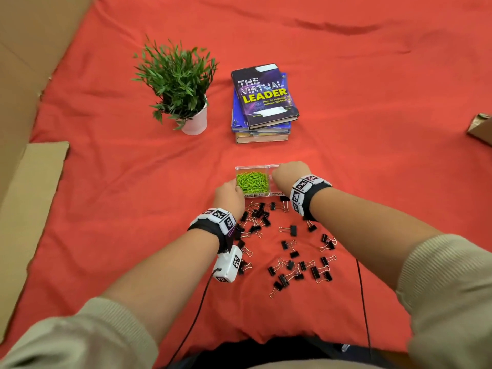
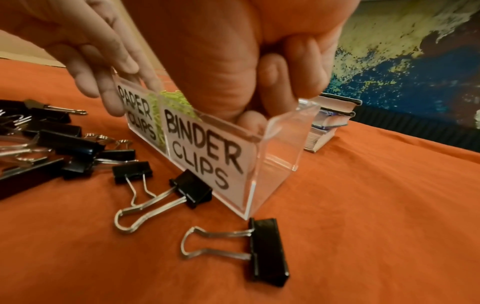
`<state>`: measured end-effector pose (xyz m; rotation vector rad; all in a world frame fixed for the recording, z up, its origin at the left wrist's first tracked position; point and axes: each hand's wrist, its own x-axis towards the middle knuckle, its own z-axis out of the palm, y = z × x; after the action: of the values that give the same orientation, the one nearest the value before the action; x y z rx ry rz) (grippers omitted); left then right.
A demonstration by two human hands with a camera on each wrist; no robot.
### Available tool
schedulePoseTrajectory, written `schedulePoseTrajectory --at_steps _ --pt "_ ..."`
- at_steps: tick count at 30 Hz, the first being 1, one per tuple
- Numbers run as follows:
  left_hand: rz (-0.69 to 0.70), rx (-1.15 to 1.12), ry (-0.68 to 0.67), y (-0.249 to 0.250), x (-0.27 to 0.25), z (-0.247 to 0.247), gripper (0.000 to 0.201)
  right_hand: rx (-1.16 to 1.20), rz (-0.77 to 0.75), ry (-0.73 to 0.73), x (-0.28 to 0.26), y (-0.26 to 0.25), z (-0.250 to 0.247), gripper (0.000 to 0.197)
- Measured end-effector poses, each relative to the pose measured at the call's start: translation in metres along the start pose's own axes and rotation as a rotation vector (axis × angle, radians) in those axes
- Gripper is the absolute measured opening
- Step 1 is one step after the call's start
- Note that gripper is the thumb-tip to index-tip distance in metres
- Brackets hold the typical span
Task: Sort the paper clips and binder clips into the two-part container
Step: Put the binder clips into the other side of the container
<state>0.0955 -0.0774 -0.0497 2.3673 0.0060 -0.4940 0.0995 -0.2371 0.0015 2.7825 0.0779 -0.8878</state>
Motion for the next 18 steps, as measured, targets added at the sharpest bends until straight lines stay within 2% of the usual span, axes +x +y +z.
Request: schedulePoseTrajectory --at_steps 4,6,7,11,14,18 --pt "0.012 -0.012 0.018 0.0 -0.001 0.0 0.037 -0.022 0.004 0.063 -0.001 0.007 0.004 0.025" --pt "0.015 -0.029 0.03 0.001 -0.001 0.001 0.037 0.043 0.005 0.085 -0.001 0.009 0.005 0.018" --pt "0.008 -0.037 0.033 0.003 -0.002 -0.001 0.037 0.116 0.02 0.108 -0.001 0.01 0.003 0.013" --pt "-0.016 -0.068 0.02 0.005 0.002 -0.003 0.034 0.526 0.097 0.202 0.001 0.011 -0.012 0.028" --pt "-0.031 -0.072 -0.004 0.004 0.009 -0.004 0.033 0.671 0.019 0.219 -0.001 -0.006 -0.022 0.021" --pt "-0.058 -0.1 -0.065 -0.001 0.009 -0.008 0.034 0.652 -0.043 0.216 0.002 -0.028 -0.018 0.017"
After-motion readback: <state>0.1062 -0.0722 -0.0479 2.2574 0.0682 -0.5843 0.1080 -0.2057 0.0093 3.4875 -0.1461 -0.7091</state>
